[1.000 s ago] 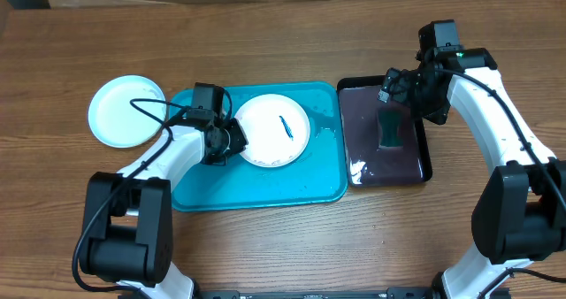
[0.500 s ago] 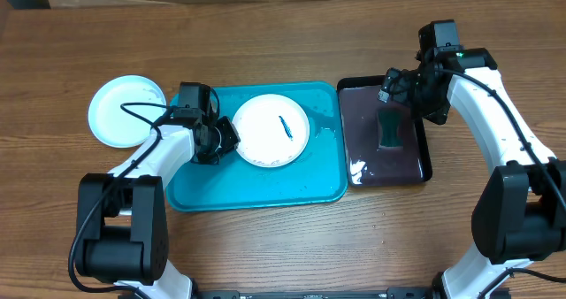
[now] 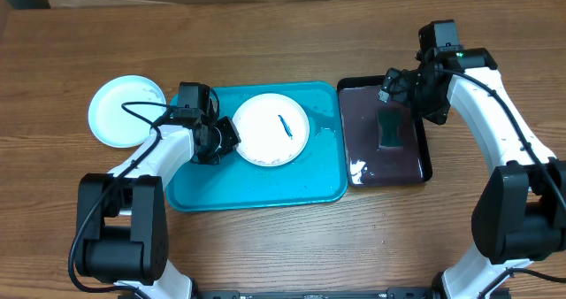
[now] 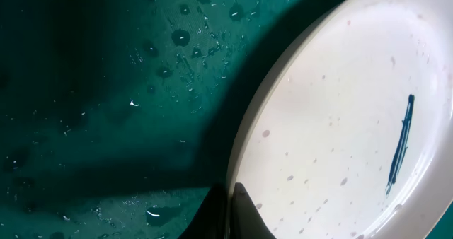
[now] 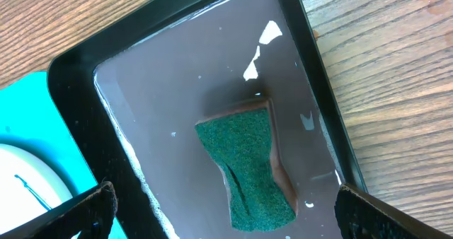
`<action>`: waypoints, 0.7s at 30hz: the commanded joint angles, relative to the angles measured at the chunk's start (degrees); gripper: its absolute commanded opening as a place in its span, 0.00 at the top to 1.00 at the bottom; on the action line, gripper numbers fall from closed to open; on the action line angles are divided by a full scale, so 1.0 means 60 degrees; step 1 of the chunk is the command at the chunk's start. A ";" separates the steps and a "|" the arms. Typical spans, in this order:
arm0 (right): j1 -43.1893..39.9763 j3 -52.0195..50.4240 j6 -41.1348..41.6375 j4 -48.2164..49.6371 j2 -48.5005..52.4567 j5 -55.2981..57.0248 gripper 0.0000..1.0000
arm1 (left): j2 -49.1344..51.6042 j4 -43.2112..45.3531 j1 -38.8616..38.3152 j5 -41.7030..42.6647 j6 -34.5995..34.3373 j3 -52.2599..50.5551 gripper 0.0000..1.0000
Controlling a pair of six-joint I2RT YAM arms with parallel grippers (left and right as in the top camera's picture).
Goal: Clean dirty plates on tray and stack at the side
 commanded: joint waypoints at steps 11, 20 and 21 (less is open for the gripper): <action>-0.0007 0.0098 -0.0197 0.0324 -0.0197 -0.0102 0.00 | 0.0113 0.0007 0.0036 0.0142 0.0401 0.0135 0.96; 0.0699 -0.0022 -0.0892 -0.1129 -0.0186 0.0652 0.42 | 0.0113 0.0015 0.0036 0.0142 0.0397 0.0135 0.96; 0.0809 -0.0091 -0.0889 -0.1264 -0.0182 0.1002 0.42 | 0.0113 0.0011 0.0036 0.0138 0.0397 0.0135 0.96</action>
